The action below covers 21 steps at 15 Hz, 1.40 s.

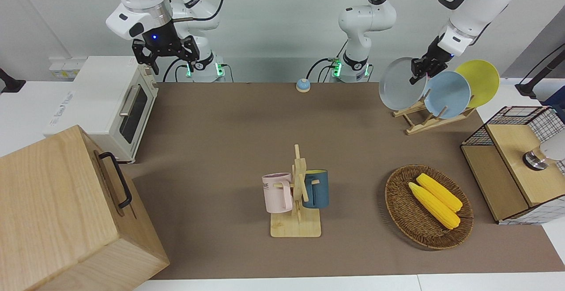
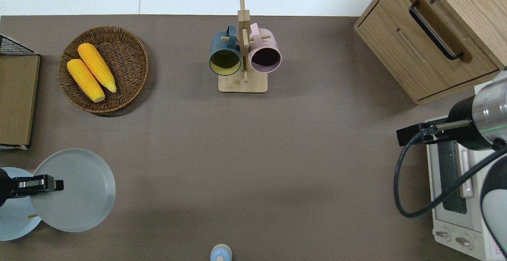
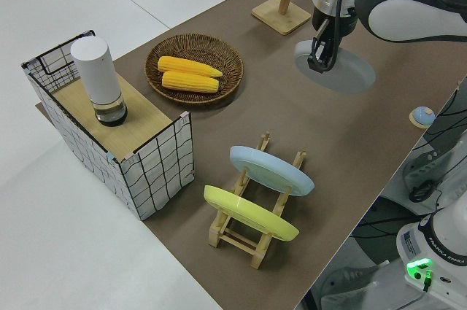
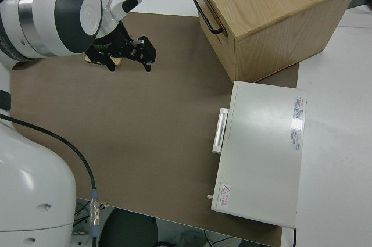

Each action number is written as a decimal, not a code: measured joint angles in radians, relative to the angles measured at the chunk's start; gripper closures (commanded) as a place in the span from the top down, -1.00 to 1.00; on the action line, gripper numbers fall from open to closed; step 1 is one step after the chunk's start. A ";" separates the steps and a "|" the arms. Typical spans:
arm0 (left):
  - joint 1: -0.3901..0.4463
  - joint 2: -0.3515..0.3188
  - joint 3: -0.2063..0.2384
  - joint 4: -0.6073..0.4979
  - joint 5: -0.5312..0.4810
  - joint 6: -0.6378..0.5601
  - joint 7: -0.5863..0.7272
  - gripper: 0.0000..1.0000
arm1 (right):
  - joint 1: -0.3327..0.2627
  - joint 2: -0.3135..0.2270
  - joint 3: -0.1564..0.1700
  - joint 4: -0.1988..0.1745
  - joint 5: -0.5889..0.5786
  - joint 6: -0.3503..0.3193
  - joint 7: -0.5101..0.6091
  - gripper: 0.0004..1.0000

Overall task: Pick gray plate from low plate rack and place it on table with left arm
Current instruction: 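Lift the gray plate out of the rack and carry it away from it, then lower the gray plate flat onto the table and open the left gripper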

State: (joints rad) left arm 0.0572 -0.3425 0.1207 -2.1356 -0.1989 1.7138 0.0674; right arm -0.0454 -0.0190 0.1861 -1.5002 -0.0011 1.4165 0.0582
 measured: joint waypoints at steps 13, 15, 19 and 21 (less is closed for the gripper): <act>-0.039 0.073 0.005 -0.097 -0.320 0.002 0.158 -1.00 | 0.000 0.000 0.000 0.000 0.000 0.000 0.000 0.97; -0.039 0.087 0.005 -0.157 -0.358 0.073 0.228 -1.00 | 0.000 0.000 0.000 0.000 0.000 0.000 0.000 0.97; -0.038 0.141 0.010 -0.261 -0.462 0.159 0.432 -1.00 | 0.000 0.000 0.000 0.000 0.000 0.000 0.000 0.98; -0.037 0.191 0.015 -0.287 -0.513 0.201 0.533 -1.00 | 0.000 0.000 0.000 0.000 0.000 0.000 0.000 0.98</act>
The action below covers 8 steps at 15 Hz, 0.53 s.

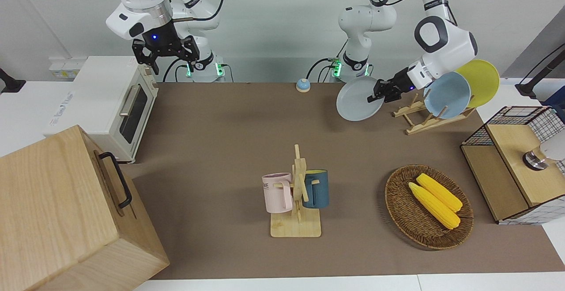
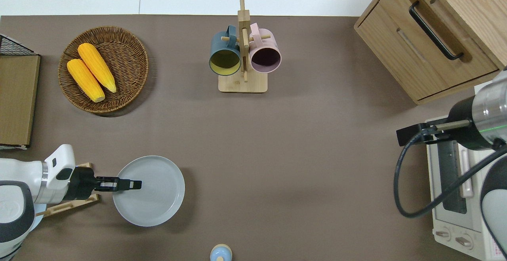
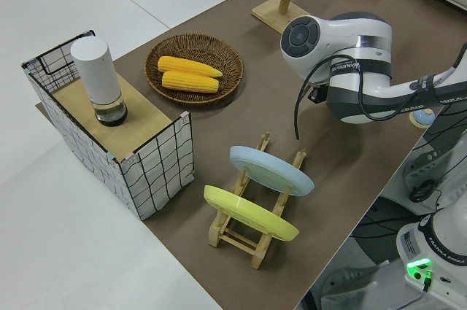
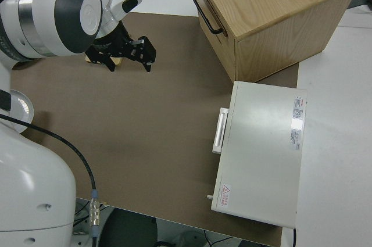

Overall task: Pick gray plate from low plate rack and place it on table with left arm
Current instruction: 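Lower the gray plate flat onto the table and open the left gripper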

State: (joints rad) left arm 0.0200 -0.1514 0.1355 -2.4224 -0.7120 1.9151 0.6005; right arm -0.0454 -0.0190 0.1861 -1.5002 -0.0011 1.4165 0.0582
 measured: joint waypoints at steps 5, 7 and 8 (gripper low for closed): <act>-0.002 0.057 -0.006 -0.035 -0.019 0.086 0.096 -1.00 | 0.000 0.000 0.000 0.000 0.000 0.000 0.000 0.97; -0.002 0.061 -0.009 -0.039 -0.019 0.094 0.104 -0.93 | 0.000 0.000 0.000 0.000 0.000 0.000 0.000 0.97; -0.002 0.062 -0.010 -0.042 -0.019 0.097 0.108 -0.73 | 0.000 0.000 0.000 0.000 0.000 0.000 0.000 0.97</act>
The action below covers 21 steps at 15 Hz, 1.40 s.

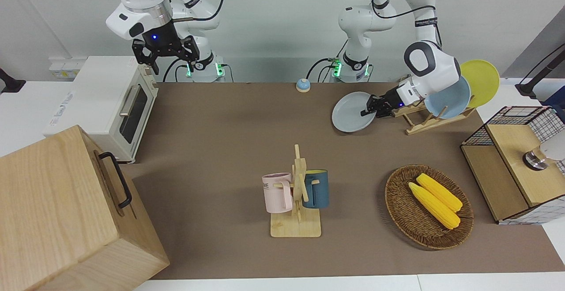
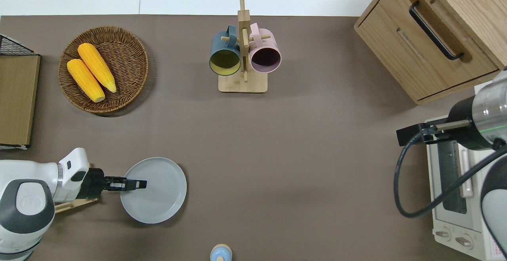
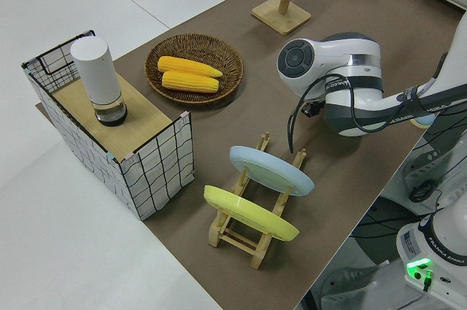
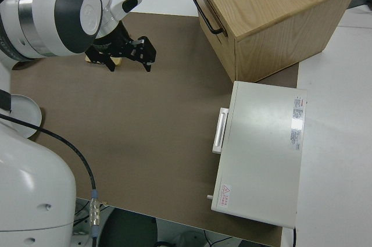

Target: Pick gray plate from low plate rack and place it on table with left arm

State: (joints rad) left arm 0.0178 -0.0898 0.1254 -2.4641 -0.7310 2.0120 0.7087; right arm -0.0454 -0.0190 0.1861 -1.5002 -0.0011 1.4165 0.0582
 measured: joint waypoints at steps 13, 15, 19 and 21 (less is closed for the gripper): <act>-0.001 0.005 -0.012 0.007 0.006 0.051 0.018 0.98 | 0.000 0.000 0.000 0.000 0.000 0.000 0.000 0.97; -0.001 0.003 -0.012 0.021 0.016 0.055 0.017 0.98 | 0.000 0.000 0.000 0.000 0.000 0.000 0.000 0.97; -0.001 -0.002 -0.013 0.081 0.105 0.055 -0.057 0.99 | 0.000 0.000 0.000 0.000 0.000 0.000 0.000 0.97; -0.001 -0.004 -0.016 0.132 0.167 0.045 -0.102 0.99 | 0.000 0.000 0.000 0.000 0.000 0.000 0.000 0.97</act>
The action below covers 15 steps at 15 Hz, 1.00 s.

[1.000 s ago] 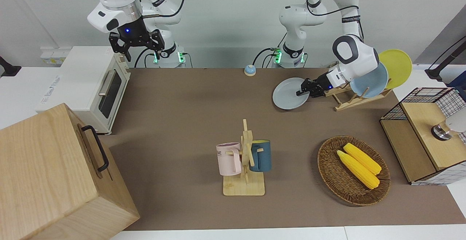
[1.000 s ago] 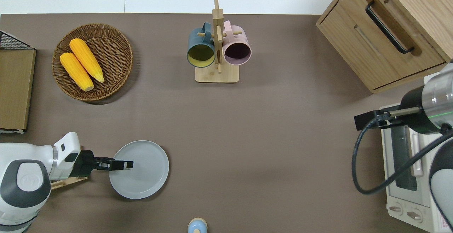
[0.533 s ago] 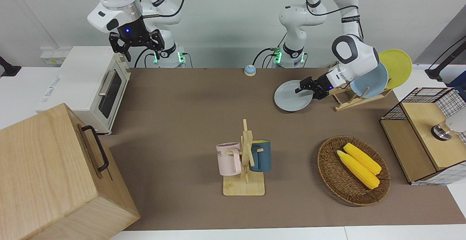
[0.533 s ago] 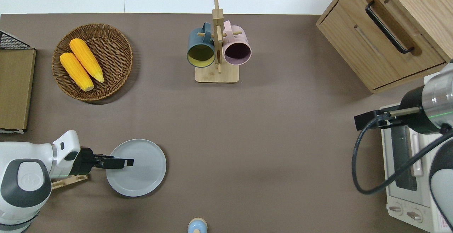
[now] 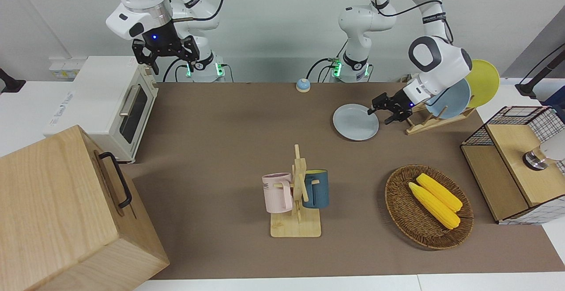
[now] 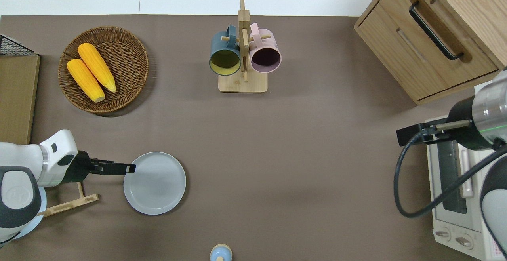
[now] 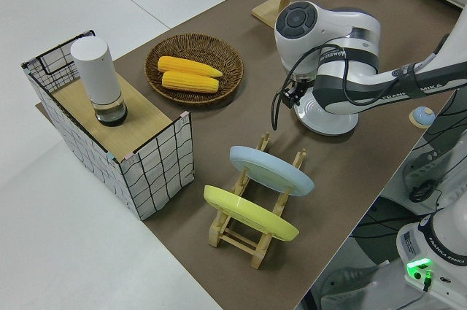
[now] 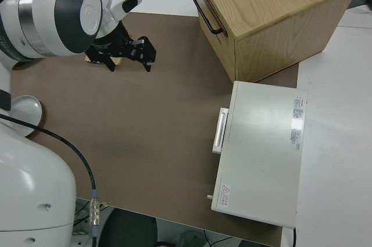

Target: Pick gray plate from low plate rack and place it on table with left arm

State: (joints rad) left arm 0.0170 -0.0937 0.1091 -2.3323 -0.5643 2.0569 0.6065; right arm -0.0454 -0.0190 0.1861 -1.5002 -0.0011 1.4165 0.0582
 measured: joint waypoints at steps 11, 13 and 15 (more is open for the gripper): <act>0.000 -0.040 -0.029 0.312 0.306 -0.210 -0.327 0.99 | 0.000 0.000 0.000 0.000 0.000 0.000 0.000 0.97; 0.000 -0.042 -0.028 0.387 0.354 -0.266 -0.354 0.99 | 0.000 0.000 0.000 0.000 0.000 0.000 0.000 0.98; 0.000 -0.042 -0.028 0.469 0.379 -0.329 -0.385 0.99 | 0.000 0.000 0.000 0.000 0.000 0.000 0.000 0.97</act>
State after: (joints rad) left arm 0.0167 -0.1362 0.0807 -1.8635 -0.1851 1.7277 0.2217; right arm -0.0454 -0.0190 0.1861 -1.5002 -0.0011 1.4165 0.0582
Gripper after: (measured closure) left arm 0.004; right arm 0.009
